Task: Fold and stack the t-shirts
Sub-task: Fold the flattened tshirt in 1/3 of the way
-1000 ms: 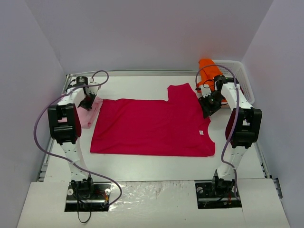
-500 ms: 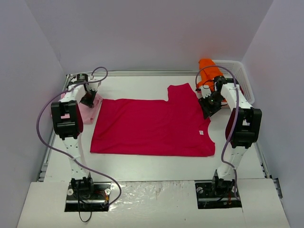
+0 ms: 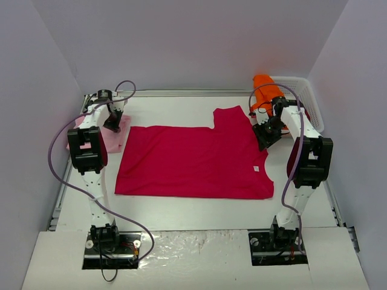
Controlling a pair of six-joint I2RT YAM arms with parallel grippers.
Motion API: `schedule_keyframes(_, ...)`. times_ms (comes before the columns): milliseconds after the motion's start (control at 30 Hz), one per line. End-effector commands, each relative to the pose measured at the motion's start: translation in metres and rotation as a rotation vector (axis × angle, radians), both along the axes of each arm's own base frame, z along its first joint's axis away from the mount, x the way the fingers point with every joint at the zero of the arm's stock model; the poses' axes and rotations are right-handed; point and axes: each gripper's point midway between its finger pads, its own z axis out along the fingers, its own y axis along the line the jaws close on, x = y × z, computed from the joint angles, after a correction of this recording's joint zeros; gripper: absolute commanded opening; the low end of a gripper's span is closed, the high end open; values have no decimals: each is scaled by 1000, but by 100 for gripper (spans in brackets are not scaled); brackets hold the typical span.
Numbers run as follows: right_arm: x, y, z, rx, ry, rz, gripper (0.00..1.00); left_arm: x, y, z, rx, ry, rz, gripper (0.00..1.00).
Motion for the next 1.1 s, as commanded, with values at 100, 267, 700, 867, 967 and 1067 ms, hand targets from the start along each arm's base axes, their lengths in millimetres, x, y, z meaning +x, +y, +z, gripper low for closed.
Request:
schedule_keyframes(100, -8, 3, -3, -5, 43, -3, 37, 8, 11, 6, 30, -11, 31, 2)
schedule_keyframes(267, -8, 5, -4, -3, 45, -2, 37, 10, 19, 6, 73, -13, 29, 2)
schedule_keyframes(700, -9, 9, 5, 13, 23, -2, 39, 7, 19, 84, 196, -143, -51, 10)
schedule_keyframes(867, -12, 12, 4, 23, 24, 8, 39, 7, 3, 113, 216, -189, -93, 16)
schedule_keyframes(967, -13, 12, 4, 26, 23, 12, 39, 9, -13, 123, 216, -211, -125, 16)
schedule_keyframes(1067, -14, 11, 3, 19, 26, 14, 39, 9, -21, 122, 227, -206, -161, 18)
